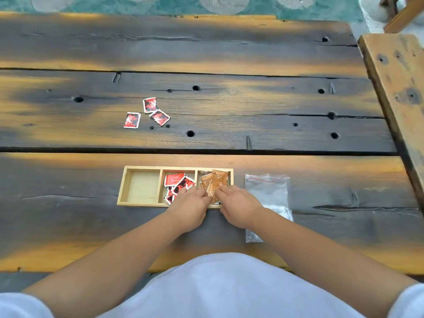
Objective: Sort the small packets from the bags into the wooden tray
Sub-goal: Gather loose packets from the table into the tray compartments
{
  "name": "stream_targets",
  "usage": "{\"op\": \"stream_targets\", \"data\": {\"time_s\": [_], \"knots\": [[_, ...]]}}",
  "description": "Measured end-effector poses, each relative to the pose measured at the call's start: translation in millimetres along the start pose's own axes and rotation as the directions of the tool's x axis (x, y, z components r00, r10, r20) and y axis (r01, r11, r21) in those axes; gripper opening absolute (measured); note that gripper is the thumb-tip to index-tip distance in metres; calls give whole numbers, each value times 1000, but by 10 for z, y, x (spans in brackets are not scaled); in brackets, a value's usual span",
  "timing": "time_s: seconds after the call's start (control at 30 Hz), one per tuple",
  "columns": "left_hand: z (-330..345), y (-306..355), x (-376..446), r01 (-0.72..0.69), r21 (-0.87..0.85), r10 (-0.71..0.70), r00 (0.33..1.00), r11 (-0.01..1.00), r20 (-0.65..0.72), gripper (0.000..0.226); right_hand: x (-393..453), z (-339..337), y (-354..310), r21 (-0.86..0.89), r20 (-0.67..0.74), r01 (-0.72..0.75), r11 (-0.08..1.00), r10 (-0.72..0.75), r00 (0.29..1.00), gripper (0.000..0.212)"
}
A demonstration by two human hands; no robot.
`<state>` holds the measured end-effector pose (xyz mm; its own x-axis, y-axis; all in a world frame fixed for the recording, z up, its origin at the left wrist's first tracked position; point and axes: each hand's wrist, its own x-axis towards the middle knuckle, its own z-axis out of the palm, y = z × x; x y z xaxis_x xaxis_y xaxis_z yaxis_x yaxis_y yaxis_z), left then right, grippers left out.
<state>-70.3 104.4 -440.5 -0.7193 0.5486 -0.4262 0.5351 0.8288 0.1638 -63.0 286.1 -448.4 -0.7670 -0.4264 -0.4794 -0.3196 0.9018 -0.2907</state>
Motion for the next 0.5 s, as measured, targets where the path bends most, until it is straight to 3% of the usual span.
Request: {"op": "stream_targets", "data": {"time_s": [0.1,0.27,0.5], "knots": [[0,-18,-115,-56,-10,56,998,998,19,36,-91,78,-86,-112,25,-22,993,25,999,70],[-29,-130,-314,-91,-18,92,993,996,67,48,-209,147,-259,-164,-60,-132,978,124,990,75],[-161,-498,-594,88,-100,-86,996,991,27,64,-144,28,-657,-23,-153,-212,977,206,966,73]]}}
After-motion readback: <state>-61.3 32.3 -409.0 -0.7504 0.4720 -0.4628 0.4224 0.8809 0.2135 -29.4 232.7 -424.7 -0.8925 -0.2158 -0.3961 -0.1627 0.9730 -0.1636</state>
